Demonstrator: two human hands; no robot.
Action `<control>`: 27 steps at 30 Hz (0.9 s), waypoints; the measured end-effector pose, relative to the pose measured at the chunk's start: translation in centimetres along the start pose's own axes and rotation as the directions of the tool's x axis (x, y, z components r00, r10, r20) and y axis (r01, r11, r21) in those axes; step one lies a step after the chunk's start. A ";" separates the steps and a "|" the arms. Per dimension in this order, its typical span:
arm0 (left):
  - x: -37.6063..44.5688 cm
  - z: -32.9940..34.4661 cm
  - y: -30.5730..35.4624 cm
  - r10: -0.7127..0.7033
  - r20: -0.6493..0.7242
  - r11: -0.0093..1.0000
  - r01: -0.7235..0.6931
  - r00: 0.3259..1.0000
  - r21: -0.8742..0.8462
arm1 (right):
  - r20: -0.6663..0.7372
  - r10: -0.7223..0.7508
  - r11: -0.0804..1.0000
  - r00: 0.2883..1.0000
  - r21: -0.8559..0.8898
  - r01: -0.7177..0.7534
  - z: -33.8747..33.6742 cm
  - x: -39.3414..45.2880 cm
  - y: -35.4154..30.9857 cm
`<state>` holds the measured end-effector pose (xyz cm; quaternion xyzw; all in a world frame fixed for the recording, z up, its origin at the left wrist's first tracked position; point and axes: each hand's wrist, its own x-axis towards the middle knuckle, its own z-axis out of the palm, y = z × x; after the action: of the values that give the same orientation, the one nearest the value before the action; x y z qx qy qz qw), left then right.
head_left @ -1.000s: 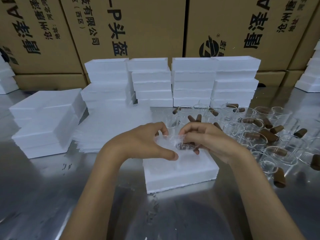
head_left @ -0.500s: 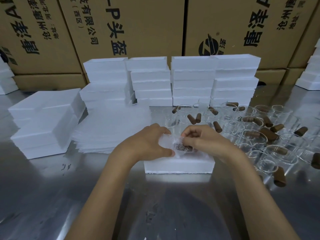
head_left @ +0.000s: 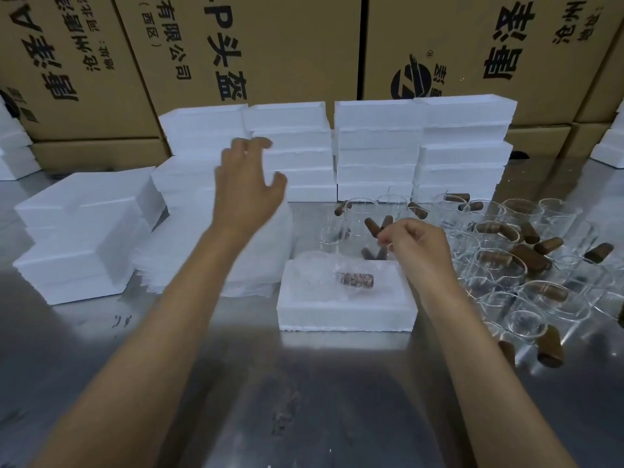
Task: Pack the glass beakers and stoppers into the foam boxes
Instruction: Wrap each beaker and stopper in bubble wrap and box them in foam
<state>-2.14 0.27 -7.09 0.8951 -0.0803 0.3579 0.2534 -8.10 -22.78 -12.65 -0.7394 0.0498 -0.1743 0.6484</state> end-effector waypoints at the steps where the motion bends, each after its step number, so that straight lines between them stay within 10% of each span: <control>1: 1.6 0.4 -1.5 -0.075 0.041 0.992 0.071 0.996 0.101 | -0.009 0.024 1.000 1.000 -0.017 -0.024 -0.1 0.1 0.2; 9: 7.4 2.5 -11.1 -0.443 0.290 0.797 0.224 0.848 0.561 | -0.007 0.069 0.983 0.998 -0.169 -0.070 -0.3 1.0 1.0; 18: 6.2 3.3 -11.3 -0.349 0.206 0.869 0.234 0.914 0.436 | 0.017 0.090 0.990 0.996 -0.110 -0.087 -0.8 1.0 0.5; 24: 5.3 0.2 -9.1 -0.063 0.083 0.955 0.036 0.995 0.294 | 0.444 0.164 0.883 0.881 -0.464 0.069 -1.9 0.5 0.7; 27: 4.3 -2.4 -6.2 0.074 0.039 0.975 -0.081 0.996 0.206 | 0.407 0.069 0.899 0.911 -0.421 0.120 -1.0 0.0 0.2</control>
<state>1.55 6.94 -5.12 0.9184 -0.0813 0.3598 0.1433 -8.44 -23.75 -12.78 -0.8863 -0.0601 -0.0075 0.4591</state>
